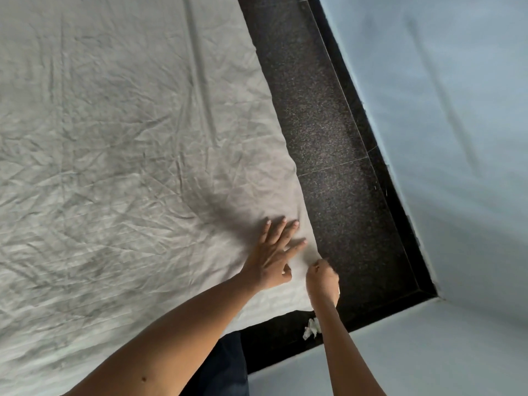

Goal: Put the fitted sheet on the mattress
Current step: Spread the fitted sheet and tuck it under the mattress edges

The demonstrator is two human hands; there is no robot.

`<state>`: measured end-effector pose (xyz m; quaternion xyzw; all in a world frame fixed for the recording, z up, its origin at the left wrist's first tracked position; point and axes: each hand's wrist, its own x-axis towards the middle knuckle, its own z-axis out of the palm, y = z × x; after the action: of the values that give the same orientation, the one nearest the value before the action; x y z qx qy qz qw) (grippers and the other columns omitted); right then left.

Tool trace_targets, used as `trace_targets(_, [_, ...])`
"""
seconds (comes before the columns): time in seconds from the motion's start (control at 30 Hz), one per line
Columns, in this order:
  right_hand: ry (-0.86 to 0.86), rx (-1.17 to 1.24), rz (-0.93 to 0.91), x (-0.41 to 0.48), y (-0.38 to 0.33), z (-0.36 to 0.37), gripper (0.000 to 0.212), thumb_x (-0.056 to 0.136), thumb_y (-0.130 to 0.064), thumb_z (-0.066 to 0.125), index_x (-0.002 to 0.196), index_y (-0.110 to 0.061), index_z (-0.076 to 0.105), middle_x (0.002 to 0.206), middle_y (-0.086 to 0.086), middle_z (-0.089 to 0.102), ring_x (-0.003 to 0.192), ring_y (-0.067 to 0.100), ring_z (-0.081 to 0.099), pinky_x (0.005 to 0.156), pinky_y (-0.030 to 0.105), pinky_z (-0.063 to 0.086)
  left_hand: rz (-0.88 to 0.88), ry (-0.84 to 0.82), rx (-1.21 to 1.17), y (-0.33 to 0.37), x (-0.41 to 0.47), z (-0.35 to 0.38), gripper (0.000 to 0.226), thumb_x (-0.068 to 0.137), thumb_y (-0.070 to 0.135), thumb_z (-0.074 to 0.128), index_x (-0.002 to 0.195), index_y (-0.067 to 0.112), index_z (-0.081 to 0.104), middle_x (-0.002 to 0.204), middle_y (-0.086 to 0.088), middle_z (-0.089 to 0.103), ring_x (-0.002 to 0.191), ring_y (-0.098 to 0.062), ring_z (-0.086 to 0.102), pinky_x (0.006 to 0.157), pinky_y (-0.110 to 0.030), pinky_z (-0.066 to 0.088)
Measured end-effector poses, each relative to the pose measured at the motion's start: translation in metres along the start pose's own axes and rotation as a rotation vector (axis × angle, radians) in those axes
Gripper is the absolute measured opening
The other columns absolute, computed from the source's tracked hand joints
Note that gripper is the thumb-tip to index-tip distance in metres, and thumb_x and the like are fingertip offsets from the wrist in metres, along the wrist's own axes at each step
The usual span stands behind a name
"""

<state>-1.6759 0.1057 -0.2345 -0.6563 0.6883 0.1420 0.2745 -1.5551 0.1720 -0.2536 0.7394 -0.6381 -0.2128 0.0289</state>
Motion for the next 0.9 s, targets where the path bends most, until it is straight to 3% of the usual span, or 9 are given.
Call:
trace_targets(0.07, [-0.011, -0.013, -0.076, 0.001, 0.01, -0.001, 0.029, 0.096, -0.013, 0.037, 0.112, -0.007, 0.06, 0.112, 0.013, 0.064, 0.101, 0.03, 0.061, 0.081, 0.037, 0.048, -0.014, -0.008, 0.009, 0.003, 0.002, 0.003, 0.076, 0.074, 0.038, 0.055, 0.146, 0.032, 0.028, 0.159, -0.008, 0.0, 0.144, -0.035, -0.008, 0.113, -0.058, -0.01])
trace_targets(0.17, [0.082, -0.19, -0.103, 0.005, 0.03, -0.008, 0.027, 0.093, -0.009, 0.039, 0.109, -0.01, 0.061, 0.111, 0.008, 0.063, 0.102, 0.026, 0.058, 0.075, 0.034, 0.047, 0.016, 0.022, 0.058, 0.009, 0.002, 0.008, 0.076, 0.071, 0.039, 0.053, 0.144, 0.035, 0.032, 0.158, -0.01, 0.005, 0.144, -0.037, 0.0, 0.113, -0.061, -0.001])
trace_targets(0.3, [0.077, -0.366, -0.119, 0.007, 0.041, -0.01, 0.026, 0.094, -0.01, 0.043, 0.114, -0.011, 0.057, 0.118, 0.005, 0.054, 0.107, 0.022, 0.051, 0.075, 0.035, 0.048, 0.105, 0.02, 0.112, 0.009, 0.003, 0.014, 0.077, 0.07, 0.038, 0.061, 0.142, 0.036, 0.035, 0.158, -0.007, 0.008, 0.145, -0.034, 0.006, 0.112, -0.061, 0.009])
trace_targets(0.4, [0.17, -0.261, -0.138, 0.006, 0.012, -0.006, 0.022, 0.091, -0.006, 0.045, 0.109, -0.007, 0.057, 0.114, 0.011, 0.051, 0.101, 0.028, 0.05, 0.072, 0.036, 0.044, 0.094, 0.062, 0.097, 0.005, 0.001, 0.014, 0.075, 0.067, 0.038, 0.06, 0.139, 0.033, 0.04, 0.156, -0.008, 0.018, 0.143, -0.035, 0.017, 0.111, -0.06, 0.018])
trace_targets(0.53, [0.269, -0.067, -0.363, 0.001, -0.022, 0.005, 0.017, 0.09, -0.016, 0.053, 0.091, 0.0, 0.06, 0.094, 0.018, 0.056, 0.085, 0.034, 0.054, 0.055, 0.033, 0.036, -0.028, 0.145, 0.09, -0.011, -0.011, 0.01, 0.061, 0.081, 0.04, 0.037, 0.141, 0.029, 0.04, 0.156, -0.008, 0.021, 0.143, -0.036, 0.017, 0.11, -0.06, 0.023])
trace_targets(0.63, [0.26, -0.213, -0.335, -0.002, -0.024, 0.006, 0.02, 0.087, -0.022, 0.062, 0.095, -0.004, 0.059, 0.098, 0.016, 0.054, 0.088, 0.033, 0.052, 0.064, 0.041, 0.044, -0.044, 0.133, 0.106, -0.026, -0.022, 0.012, 0.062, 0.083, 0.046, 0.033, 0.143, 0.031, 0.036, 0.156, -0.007, 0.022, 0.143, -0.034, 0.019, 0.107, -0.06, 0.028])
trace_targets(0.7, [0.281, -0.292, -0.394, -0.004, -0.026, 0.008, 0.022, 0.081, -0.013, 0.068, 0.1, -0.006, 0.059, 0.107, 0.018, 0.057, 0.091, 0.036, 0.056, 0.069, 0.043, 0.048, -0.02, 0.12, 0.12, -0.032, -0.024, 0.013, 0.062, 0.084, 0.047, 0.032, 0.144, 0.031, 0.033, 0.156, -0.007, 0.02, 0.143, -0.034, 0.018, 0.109, -0.059, 0.025])
trace_targets(0.8, [0.306, -0.367, -0.616, -0.007, -0.04, 0.016, 0.033, 0.083, -0.008, 0.048, 0.114, -0.009, 0.06, 0.124, 0.02, 0.057, 0.112, 0.037, 0.055, 0.083, 0.047, 0.048, -0.02, 0.123, 0.122, -0.037, -0.029, 0.013, 0.062, 0.084, 0.045, 0.045, 0.143, 0.028, 0.035, 0.156, -0.005, 0.02, 0.143, -0.033, 0.018, 0.11, -0.058, 0.026])
trace_targets(0.9, [0.225, -0.426, -0.721, -0.019, -0.065, 0.026, 0.033, 0.08, -0.014, 0.041, 0.103, -0.007, 0.063, 0.112, 0.018, 0.06, 0.103, 0.036, 0.056, 0.081, 0.046, 0.047, -0.061, 0.109, 0.112, -0.051, -0.046, 0.013, 0.067, 0.08, 0.043, 0.058, 0.141, 0.025, 0.038, 0.155, -0.003, 0.026, 0.142, -0.032, 0.023, 0.11, -0.054, 0.025])
